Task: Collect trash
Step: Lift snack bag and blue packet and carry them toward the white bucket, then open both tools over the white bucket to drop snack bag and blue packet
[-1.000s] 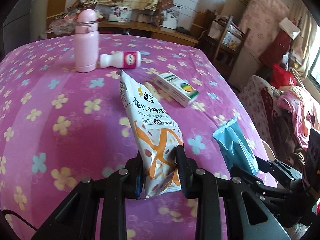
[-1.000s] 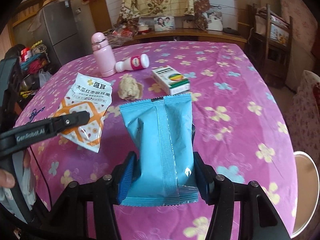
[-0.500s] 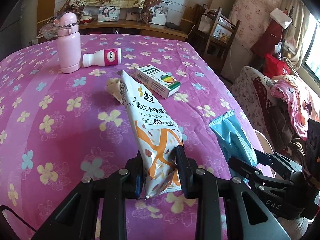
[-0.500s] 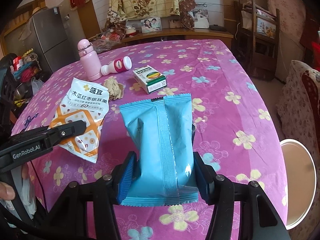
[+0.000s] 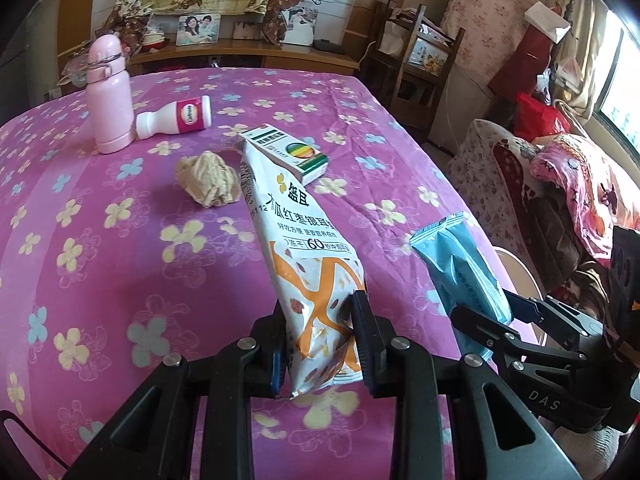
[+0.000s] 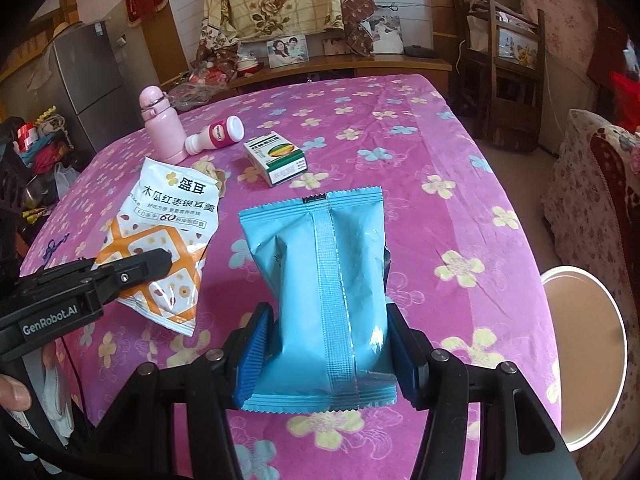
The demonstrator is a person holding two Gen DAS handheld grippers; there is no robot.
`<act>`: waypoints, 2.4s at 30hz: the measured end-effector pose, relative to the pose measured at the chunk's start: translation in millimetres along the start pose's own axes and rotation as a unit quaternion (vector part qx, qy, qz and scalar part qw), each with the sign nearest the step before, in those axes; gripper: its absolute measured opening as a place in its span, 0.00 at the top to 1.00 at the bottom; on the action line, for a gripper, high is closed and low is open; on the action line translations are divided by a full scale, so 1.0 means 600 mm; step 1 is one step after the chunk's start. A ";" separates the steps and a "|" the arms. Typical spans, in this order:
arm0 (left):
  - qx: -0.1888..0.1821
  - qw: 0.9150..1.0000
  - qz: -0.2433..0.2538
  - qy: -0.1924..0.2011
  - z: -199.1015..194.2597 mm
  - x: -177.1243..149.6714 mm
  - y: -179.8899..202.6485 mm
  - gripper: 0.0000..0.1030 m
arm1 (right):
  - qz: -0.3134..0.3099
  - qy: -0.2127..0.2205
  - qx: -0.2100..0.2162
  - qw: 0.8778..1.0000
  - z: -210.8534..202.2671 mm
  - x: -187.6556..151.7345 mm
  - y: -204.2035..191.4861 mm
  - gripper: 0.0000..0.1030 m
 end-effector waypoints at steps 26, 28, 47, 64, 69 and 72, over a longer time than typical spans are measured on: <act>-0.042 0.997 0.065 -0.023 0.048 0.003 0.153 0.70 | 0.071 0.017 -0.042 0.996 -0.054 -0.025 0.145 0.43; -0.046 0.996 0.068 -0.025 0.051 0.002 0.164 0.70 | 0.079 0.016 -0.047 0.996 -0.058 -0.029 0.160 0.43; -0.100 0.986 0.123 -0.051 0.101 -0.006 0.307 0.70 | 0.156 0.022 -0.086 0.984 -0.095 -0.070 0.295 0.42; -0.125 0.978 0.149 -0.080 0.158 -0.014 0.401 0.70 | 0.224 0.008 -0.125 0.967 -0.105 -0.126 0.420 0.42; -0.138 0.975 0.150 -0.093 0.178 -0.017 0.425 0.70 | 0.235 -0.001 -0.130 0.963 -0.095 -0.141 0.443 0.42; -0.152 0.971 0.150 -0.104 0.190 -0.018 0.441 0.70 | 0.247 -0.007 -0.136 0.959 -0.089 -0.149 0.459 0.41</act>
Point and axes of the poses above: each gripper's, at about its wrist camera, not at the fingertips, and z roughly the way its jaws point, y to its right, x to its top, the point moved 2 cm from there along z, roughly the way its jaws point, and after that the axes turned 2 degrees about z, right-handed, at the moved point
